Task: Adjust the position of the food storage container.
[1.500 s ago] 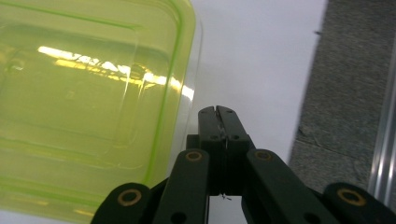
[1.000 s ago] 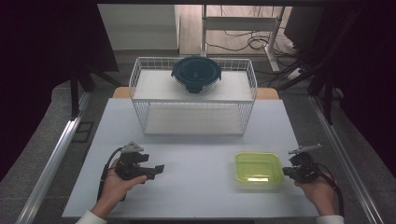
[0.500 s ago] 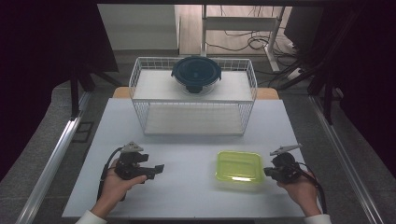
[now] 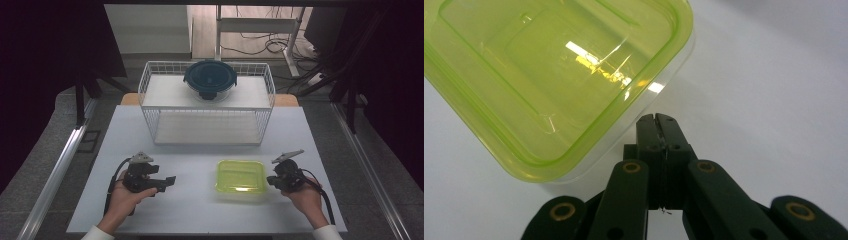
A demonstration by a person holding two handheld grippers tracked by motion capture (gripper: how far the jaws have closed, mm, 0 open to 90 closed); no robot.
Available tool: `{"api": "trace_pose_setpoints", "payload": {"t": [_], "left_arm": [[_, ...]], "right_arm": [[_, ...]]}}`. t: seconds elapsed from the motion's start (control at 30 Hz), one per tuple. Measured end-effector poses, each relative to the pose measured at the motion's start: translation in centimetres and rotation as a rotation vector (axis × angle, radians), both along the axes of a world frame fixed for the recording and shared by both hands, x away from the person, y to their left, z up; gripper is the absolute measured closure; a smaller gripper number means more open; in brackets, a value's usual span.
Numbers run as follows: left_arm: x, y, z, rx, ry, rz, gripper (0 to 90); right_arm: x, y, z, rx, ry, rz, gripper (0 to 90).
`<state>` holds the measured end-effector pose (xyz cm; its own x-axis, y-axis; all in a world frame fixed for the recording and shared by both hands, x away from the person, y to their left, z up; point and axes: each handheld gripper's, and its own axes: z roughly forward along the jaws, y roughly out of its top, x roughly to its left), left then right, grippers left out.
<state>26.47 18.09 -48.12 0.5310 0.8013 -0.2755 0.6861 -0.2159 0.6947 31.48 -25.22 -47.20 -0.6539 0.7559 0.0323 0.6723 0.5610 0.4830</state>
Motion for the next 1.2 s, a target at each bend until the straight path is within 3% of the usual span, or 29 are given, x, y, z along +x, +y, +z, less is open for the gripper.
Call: {"api": "trace_pose_setpoints", "payload": {"t": [0.7, 1.0, 1.2], "left_arm": [[0.0, 0.0, -0.1, 0.004, 0.004, 0.000, 20.1], [0.0, 0.0, -0.1, 0.008, 0.006, 0.009, 20.4], [-0.2, 0.1, 0.2, 0.007, -0.024, 0.019, 21.1]], "right_arm": [[1.1, 6.4, -0.5, -0.014, -0.029, 0.091, 88.3], [1.0, 6.8, -0.8, -0.003, -0.060, 0.101, 88.3], [0.8, 5.4, 0.2, 0.045, -0.097, 0.076, 88.3]]}}
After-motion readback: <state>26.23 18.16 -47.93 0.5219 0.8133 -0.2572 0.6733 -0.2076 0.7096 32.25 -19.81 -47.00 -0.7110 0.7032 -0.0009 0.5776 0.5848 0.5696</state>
